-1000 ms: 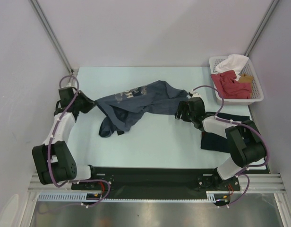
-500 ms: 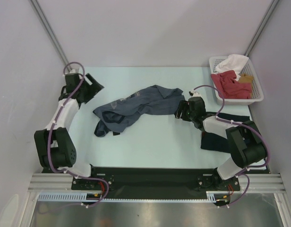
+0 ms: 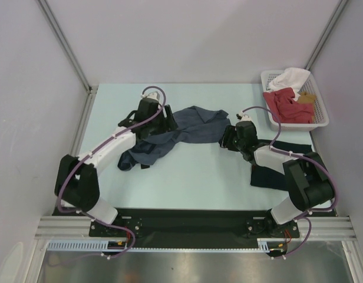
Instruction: Fold and stack the tank tops
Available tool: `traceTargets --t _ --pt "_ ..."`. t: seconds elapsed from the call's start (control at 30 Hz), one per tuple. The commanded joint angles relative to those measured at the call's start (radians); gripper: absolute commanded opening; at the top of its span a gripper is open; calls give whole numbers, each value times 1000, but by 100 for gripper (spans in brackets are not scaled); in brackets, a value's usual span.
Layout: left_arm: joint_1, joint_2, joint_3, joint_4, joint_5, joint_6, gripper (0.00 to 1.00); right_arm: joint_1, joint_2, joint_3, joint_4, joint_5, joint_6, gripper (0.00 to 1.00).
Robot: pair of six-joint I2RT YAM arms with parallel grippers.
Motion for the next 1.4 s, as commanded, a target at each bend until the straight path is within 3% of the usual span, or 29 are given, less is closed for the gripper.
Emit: traceTargets --t 0.0,0.2,0.3,0.37,0.4,0.5,0.73,1.03,1.37 --pt "-21 86 35 -29 -114 8 78 -4 -45 -6 48 4 14 57" --pt "-32 257 138 -103 -233 23 78 -6 -49 -11 48 -5 15 57" --pt "-32 312 183 -128 -278 46 71 -7 -49 -11 48 -5 15 57" --pt "-32 355 206 -138 -284 65 53 -9 -46 -11 52 -5 18 57" --pt "-30 382 236 -158 -286 72 31 -9 -45 -11 51 -5 20 57" --pt "-30 398 285 -218 -347 83 0 -10 -40 -9 53 -29 21 57" --pt "-47 182 206 -220 -439 143 0 -12 -49 -17 59 -26 21 56" --pt "-84 -93 181 -312 -160 196 0 -12 -83 -41 105 -66 15 56" --pt "-168 -251 117 -451 -74 212 0 10 -146 -113 273 -216 -12 56"
